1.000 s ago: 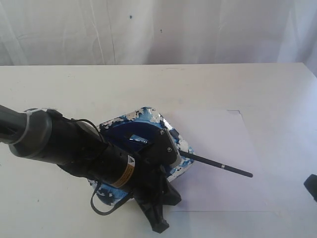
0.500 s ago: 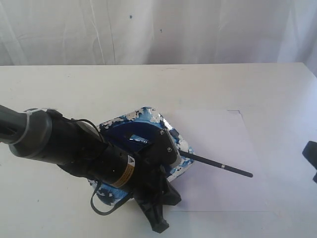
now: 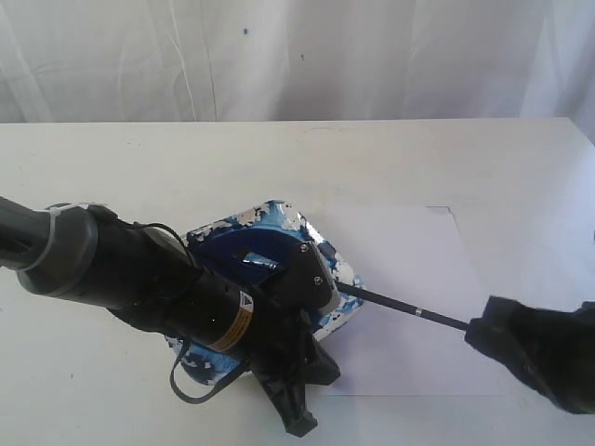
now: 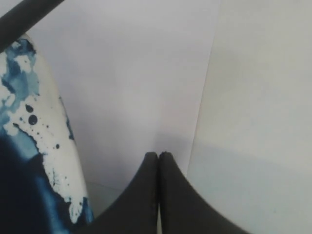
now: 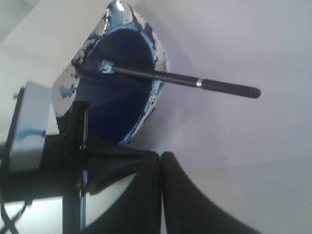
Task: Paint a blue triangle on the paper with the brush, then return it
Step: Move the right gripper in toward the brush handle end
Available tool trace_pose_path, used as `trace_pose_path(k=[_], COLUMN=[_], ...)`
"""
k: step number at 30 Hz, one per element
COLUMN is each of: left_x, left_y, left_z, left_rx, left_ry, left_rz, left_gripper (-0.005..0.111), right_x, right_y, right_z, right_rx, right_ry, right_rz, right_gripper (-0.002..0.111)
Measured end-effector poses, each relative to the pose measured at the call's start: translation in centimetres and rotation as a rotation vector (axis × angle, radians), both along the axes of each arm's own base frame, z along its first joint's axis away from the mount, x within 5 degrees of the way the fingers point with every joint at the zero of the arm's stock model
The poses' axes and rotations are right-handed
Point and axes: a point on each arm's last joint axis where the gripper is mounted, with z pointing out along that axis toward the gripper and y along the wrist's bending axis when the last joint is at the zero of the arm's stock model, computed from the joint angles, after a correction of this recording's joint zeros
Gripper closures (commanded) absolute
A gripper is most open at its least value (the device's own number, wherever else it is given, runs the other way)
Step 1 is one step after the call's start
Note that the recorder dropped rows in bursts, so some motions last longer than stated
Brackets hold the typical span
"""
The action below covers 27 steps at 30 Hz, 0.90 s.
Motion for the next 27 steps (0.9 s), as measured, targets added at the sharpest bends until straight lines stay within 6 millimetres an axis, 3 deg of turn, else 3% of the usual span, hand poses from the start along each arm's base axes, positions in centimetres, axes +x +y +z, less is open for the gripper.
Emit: trace_pose_path(k=[6, 10, 17, 21, 27], left_x=[0.0, 0.0, 0.0, 0.0, 0.0], left_y=[0.0, 0.0, 0.0, 0.0, 0.0], left_z=[0.0, 0.0, 0.0, 0.0, 0.0], left_rx=[0.000, 0.000, 0.000, 0.000, 0.000], left_ry=[0.000, 0.000, 0.000, 0.000, 0.000], left_rz=[0.000, 0.000, 0.000, 0.000, 0.000], left_gripper=[0.107, 0.107, 0.107, 0.107, 0.107], right_x=[2.4, 3.0, 5.0, 4.7, 3.6], right_y=[-0.3, 0.0, 1.3, 2.0, 3.5], right_z=[-2.5, -3.7, -1.4, -1.1, -0.2], right_rx=[0.012, -0.035, -0.013, -0.172, -0.258], right_ry=[0.175, 0.227, 0.082, -0.141, -0.486], right_rz=[-0.226, -0.205, -0.085, 0.204, 0.604], right_gripper=[0.108, 0.108, 0.108, 0.108, 0.108])
